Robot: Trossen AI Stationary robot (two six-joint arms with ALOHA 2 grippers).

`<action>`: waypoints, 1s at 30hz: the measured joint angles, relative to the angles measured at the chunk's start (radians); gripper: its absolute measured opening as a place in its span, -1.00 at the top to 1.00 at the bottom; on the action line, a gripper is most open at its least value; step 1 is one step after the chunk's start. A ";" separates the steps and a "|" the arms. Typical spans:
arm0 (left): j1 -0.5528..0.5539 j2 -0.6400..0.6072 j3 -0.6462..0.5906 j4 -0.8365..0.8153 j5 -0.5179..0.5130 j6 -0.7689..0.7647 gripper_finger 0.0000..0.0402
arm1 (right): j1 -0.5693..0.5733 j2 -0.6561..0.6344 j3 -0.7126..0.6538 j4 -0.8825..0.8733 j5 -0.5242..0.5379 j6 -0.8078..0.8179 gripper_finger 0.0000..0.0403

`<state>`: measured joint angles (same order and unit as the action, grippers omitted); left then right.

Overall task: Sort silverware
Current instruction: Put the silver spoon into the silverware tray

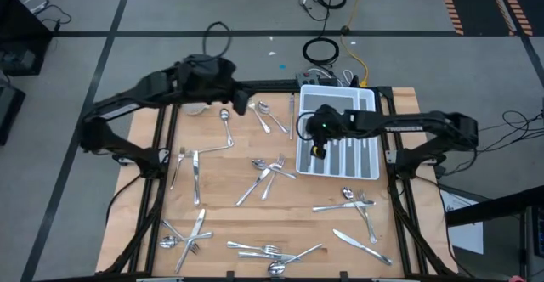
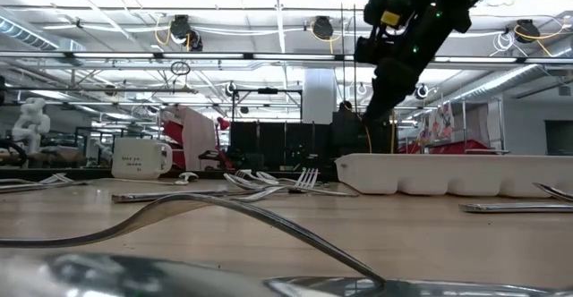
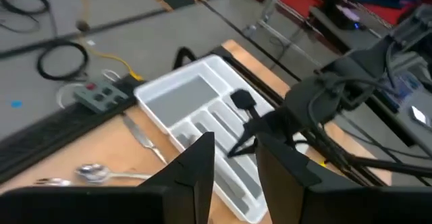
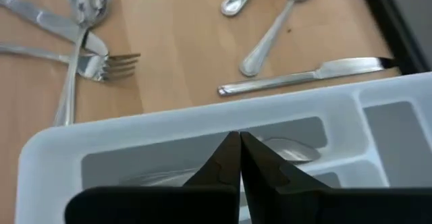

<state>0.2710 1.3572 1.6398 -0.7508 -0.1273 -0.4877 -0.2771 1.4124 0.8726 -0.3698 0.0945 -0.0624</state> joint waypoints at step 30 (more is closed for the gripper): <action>-0.038 -0.065 -0.016 -0.131 -0.140 0.023 0.43 | -0.116 0.128 0.000 0.036 -0.045 -0.032 1.00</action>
<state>0.2329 1.2926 1.6238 -0.8818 -0.2668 -0.4648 -0.3931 1.5406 0.8722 -0.3336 0.0498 -0.0944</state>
